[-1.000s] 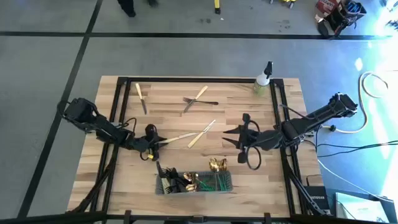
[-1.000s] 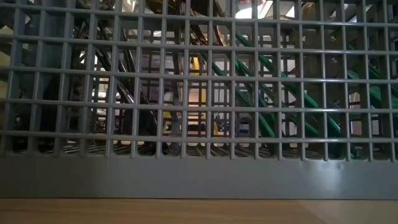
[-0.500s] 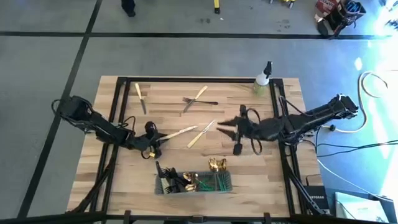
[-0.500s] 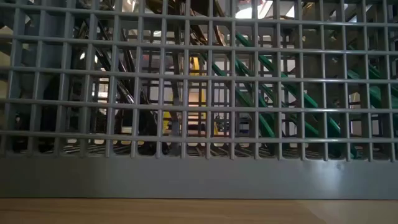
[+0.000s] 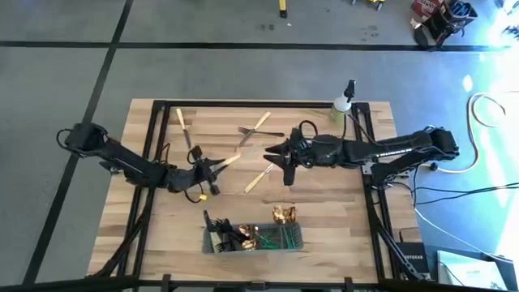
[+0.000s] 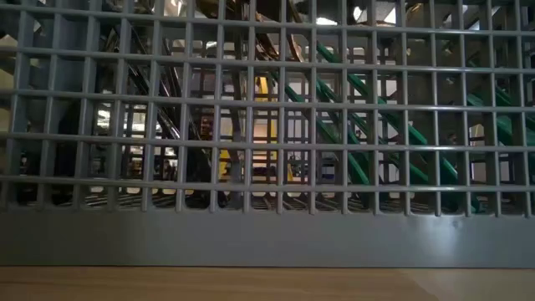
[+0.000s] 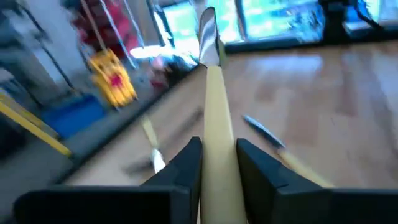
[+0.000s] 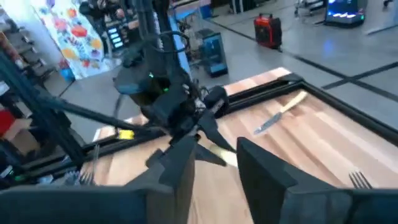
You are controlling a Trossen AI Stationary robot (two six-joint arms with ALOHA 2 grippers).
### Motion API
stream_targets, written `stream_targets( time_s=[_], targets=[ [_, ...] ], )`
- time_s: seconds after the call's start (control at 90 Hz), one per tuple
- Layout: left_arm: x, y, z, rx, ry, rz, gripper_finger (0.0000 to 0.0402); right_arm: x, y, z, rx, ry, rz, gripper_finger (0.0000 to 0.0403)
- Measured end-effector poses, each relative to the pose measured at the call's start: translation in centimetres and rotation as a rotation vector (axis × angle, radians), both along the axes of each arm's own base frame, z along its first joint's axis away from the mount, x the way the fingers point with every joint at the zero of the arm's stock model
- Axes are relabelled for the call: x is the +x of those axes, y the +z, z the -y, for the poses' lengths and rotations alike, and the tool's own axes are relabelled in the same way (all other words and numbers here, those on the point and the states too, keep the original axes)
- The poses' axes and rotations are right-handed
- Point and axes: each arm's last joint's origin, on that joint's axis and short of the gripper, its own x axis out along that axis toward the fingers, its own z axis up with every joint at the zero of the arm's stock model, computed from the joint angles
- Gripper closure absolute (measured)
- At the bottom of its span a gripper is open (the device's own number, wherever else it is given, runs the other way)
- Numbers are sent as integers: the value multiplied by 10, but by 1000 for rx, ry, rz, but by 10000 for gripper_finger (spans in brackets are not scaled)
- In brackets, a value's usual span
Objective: Sort silverware
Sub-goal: Put the left bottom yellow knife into the gray cutlery rack
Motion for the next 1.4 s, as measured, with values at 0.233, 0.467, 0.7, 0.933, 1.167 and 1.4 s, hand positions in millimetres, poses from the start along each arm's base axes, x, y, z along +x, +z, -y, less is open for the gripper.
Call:
stream_targets(
  time_s=[0.233, 0.467, 0.7, 0.933, 1.167, 1.4],
  targets=[
    [5, 50, -15, 182, 110, 79, 341, 11, -3, 1, 113, -53, 88, 192],
    [16, 86, -18, 307, 105, 126, 341, 38, -21, 9, 246, -118, 219, 149],
    [24, 105, -16, 384, 82, 120, 341, 62, -20, 30, 250, -168, 305, 154],
    [25, 111, -18, 423, 106, 101, 341, 79, -14, 34, 224, -127, 315, 154],
    [25, 112, -17, 423, 97, 104, 341, 90, -4, 35, 189, -131, 344, 154],
    [25, 112, -17, 423, 96, 108, 341, 110, 1, 36, 177, -118, 355, 161]
  ],
)
